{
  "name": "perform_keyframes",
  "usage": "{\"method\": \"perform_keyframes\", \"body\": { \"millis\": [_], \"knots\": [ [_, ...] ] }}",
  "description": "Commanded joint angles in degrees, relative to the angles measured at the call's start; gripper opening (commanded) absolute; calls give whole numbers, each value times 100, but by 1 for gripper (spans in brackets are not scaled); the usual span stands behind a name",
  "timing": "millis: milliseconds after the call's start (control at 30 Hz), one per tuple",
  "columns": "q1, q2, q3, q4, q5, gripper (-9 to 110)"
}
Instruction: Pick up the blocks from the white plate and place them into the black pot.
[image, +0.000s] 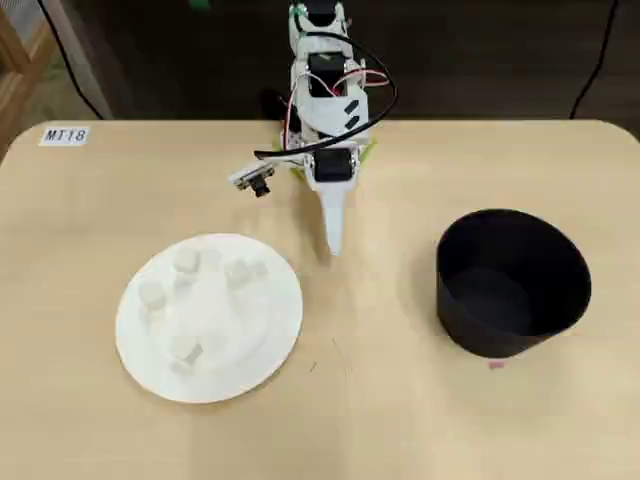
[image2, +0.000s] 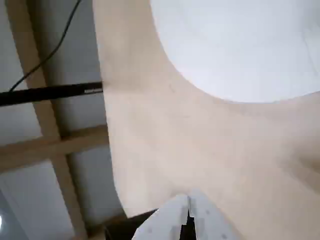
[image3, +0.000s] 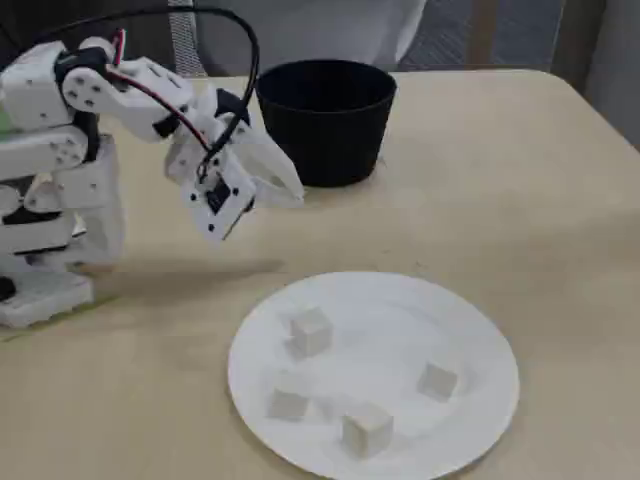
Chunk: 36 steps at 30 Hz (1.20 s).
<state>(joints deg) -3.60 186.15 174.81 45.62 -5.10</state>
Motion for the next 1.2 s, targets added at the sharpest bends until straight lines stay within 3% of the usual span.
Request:
{"method": "perform_keyframes", "body": {
  "millis": [0,600,800,1000,1167],
  "knots": [
    [791,26,-519,492,475,-2],
    [791,26,-492,703,352,-2],
    [940,-97,-1178,1239,369,-2],
    [993,-2426,-3234,1433,316,-2],
    [1564,-4667,-5432,2303,53,-2]
  ]
}}
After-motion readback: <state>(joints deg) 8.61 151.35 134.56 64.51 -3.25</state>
